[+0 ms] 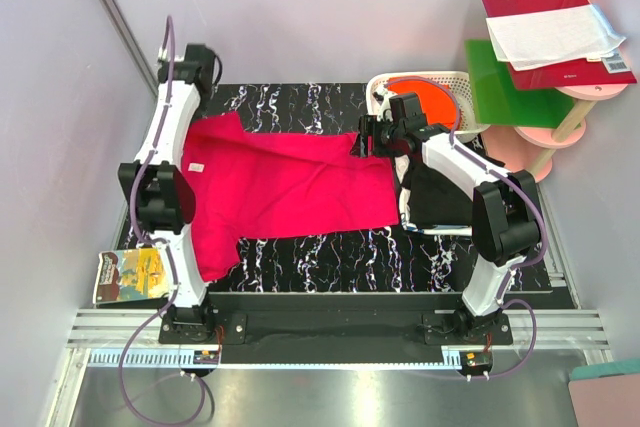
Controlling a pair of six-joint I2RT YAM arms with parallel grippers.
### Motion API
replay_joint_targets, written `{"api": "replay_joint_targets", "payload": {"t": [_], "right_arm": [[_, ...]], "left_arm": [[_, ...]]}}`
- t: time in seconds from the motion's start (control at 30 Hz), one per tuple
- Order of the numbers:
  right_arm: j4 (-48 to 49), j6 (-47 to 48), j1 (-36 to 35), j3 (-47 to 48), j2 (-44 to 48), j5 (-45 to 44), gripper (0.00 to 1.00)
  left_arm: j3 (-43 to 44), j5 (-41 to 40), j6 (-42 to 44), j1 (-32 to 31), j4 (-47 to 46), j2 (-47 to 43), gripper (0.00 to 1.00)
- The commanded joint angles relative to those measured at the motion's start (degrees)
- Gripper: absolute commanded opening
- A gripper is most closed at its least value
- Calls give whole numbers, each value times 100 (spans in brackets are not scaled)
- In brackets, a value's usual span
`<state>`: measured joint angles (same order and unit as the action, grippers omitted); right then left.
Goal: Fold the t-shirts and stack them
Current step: Fold the flattened tshirt in 1/3 of the way
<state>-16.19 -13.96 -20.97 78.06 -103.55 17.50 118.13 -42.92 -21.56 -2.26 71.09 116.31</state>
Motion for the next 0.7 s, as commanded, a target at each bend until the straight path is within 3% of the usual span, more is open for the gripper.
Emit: {"api": "replay_joint_targets", "payload": {"t": [0.0, 0.1, 0.3, 0.5, 0.57, 0.6, 0.63, 0.67], "right_arm": [[168, 25, 23, 16, 248, 61, 72], [151, 16, 23, 7, 221, 78, 72], [160, 77, 32, -45, 186, 70, 72], [159, 25, 32, 7, 107, 280, 72], [160, 7, 32, -2, 98, 316, 72], [160, 16, 32, -10, 98, 324, 72], [151, 7, 32, -19, 98, 333, 72], [142, 16, 32, -28, 98, 333, 72]], "left_arm": [[1141, -806, 547, -590, 134, 58, 0], [977, -964, 540, -907, 238, -126, 0], [-1830, -1122, -426, -969, 388, -1048, 0], [-3163, -1096, -1218, -426, 520, -1366, 0], [-3225, -1113, -1350, -302, 660, -1234, 16], [-3226, -1157, -1359, -275, 678, -1138, 30], [-3226, -1227, -1446, -283, 730, -1094, 59], [-3156, -1324, -1534, -284, 896, -1050, 99]]}}
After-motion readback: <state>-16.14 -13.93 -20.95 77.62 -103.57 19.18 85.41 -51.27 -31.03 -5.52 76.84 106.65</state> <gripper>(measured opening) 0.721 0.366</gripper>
